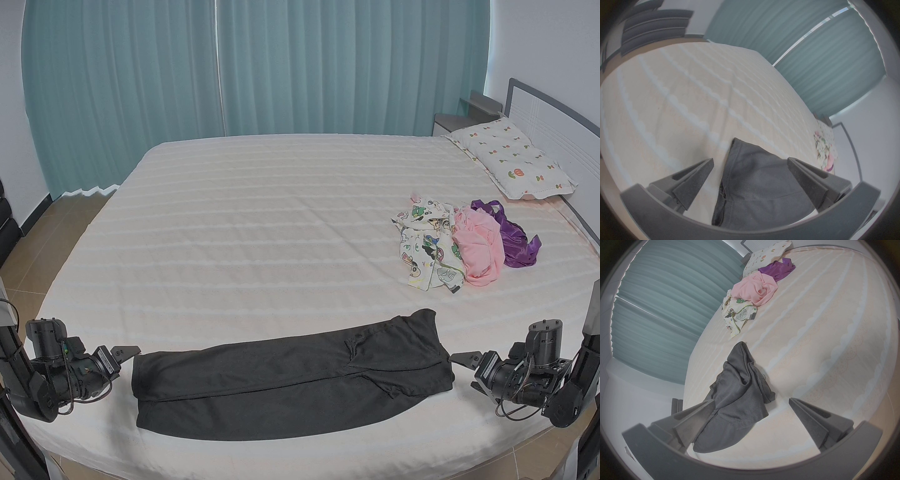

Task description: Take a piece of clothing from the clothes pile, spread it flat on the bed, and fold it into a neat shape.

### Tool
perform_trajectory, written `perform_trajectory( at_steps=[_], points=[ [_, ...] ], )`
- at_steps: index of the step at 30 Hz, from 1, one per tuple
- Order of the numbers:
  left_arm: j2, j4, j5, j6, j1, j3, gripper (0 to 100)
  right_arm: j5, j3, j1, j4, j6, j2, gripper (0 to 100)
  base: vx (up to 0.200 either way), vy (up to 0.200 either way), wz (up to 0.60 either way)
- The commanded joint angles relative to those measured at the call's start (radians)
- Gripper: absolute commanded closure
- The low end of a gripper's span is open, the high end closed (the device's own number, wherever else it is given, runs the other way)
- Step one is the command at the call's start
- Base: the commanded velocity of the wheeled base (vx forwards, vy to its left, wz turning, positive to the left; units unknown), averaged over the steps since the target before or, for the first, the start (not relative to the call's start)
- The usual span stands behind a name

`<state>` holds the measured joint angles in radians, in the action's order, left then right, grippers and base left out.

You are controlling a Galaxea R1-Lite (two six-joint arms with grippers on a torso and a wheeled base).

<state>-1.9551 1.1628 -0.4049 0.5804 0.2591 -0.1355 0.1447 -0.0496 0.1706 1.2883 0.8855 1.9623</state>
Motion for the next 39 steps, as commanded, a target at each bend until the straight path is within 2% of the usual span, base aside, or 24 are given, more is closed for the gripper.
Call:
perform_trajectory(
  at_steps=[1, 4, 5, 8, 11, 17, 20, 21, 22, 23, 26, 28, 29, 31, 32, 34, 39],
  points=[
    [-0.097, -0.009, -0.003, -0.238, -0.014, -0.013, 0, 0.0, 0.005, 0.001, 0.0, -0.002, 0.006, 0, 0.0, 0.0, 0.0],
    [-0.15, -0.02, -0.003, -0.409, 0.011, -0.013, 0, 0.0, 0.011, 0.001, 0.0, -0.003, 0.009, 0, 0.0, 0.0, 0.0],
    [-0.151, -0.026, -0.003, -0.422, 0.011, -0.013, 0, 0.0, 0.011, 0.001, 0.0, -0.003, 0.009, 0, 0.0, 0.0, 0.0],
    [-0.148, -0.051, -0.009, -0.43, 0.002, -0.015, 0, 0.0, 0.013, 0.001, 0.0, -0.005, 0.01, 0, 0.0, 0.0, 0.0],
    [-0.142, -0.063, -0.065, -0.43, -0.001, -0.015, 0, 0.0, 0.014, 0.001, 0.0, -0.005, 0.013, 0, 0.0, 0.0, 0.0],
    [-0.113, -0.066, -0.069, -0.432, 0.014, -0.052, 0, 0.0, 0.016, 0.004, 0.0, -0.005, 0.021, 0, 0.0, 0.0, 0.0],
    [-0.028, -0.141, -0.088, -0.43, 0.019, -0.076, 0, -0.002, 0.016, 0.004, 0.0, -0.005, 0.02, 0, 0.0, 0.0, 0.0],
    [0.022, -0.227, -0.106, -0.43, 0.019, -0.11, 0, -0.002, 0.016, 0.004, 0.0, -0.005, 0.02, 0, 0.0, 0.0, 0.0],
    [0.035, -0.25, -0.112, -0.429, 0.019, -0.118, 0, -0.002, 0.016, 0.004, 0.0, -0.005, 0.021, 0, 0.0, 0.0, 0.0],
    [0.111, -0.397, -0.163, -0.425, 0.028, -0.177, 0, -0.002, 0.017, 0.004, 0.0, -0.005, 0.021, 0, 0.0, 0.0, 0.0],
    [0.225, -0.684, -0.285, -0.435, 0.074, -0.312, 0, -0.004, 0.022, 0.004, 0.0, -0.005, 0.021, 0, 0.0, 0.0, 0.0],
    [0.236, -0.79, -0.322, -0.487, 0.103, -0.371, 0, -0.004, 0.023, 0.004, 0.0, -0.007, 0.023, 0, 0.0, 0.0, 0.0],
    [0.232, -0.816, -0.327, -0.579, 0.12, -0.375, 0, -0.004, 0.023, 0.004, 0.0, -0.007, 0.023, 0, 0.0, 0.0, 0.0],
    [0.226, -0.825, -0.327, -0.628, 0.126, -0.371, 0, -0.004, 0.023, 0.004, 0.0, -0.007, 0.021, 0, 0.0, 0.0, 0.0],
    [0.196, -0.854, -0.327, -0.732, 0.132, -0.349, 0, -0.004, 0.025, 0.004, 0.0, -0.007, 0.023, 0, 0.0, 0.0, 0.0],
    [0.16, -0.885, -0.313, -0.815, 0.132, -0.337, 0, -0.004, 0.025, 0.004, 0.0, -0.007, 0.023, 0, 0.0, 0.0, 0.0],
    [0.111, -0.891, -0.264, -0.85, 0.124, -0.329, 0, -0.004, 0.025, 0.004, 0.0, -0.007, 0.023, 0, 0.0, 0.0, 0.0]
  ],
)
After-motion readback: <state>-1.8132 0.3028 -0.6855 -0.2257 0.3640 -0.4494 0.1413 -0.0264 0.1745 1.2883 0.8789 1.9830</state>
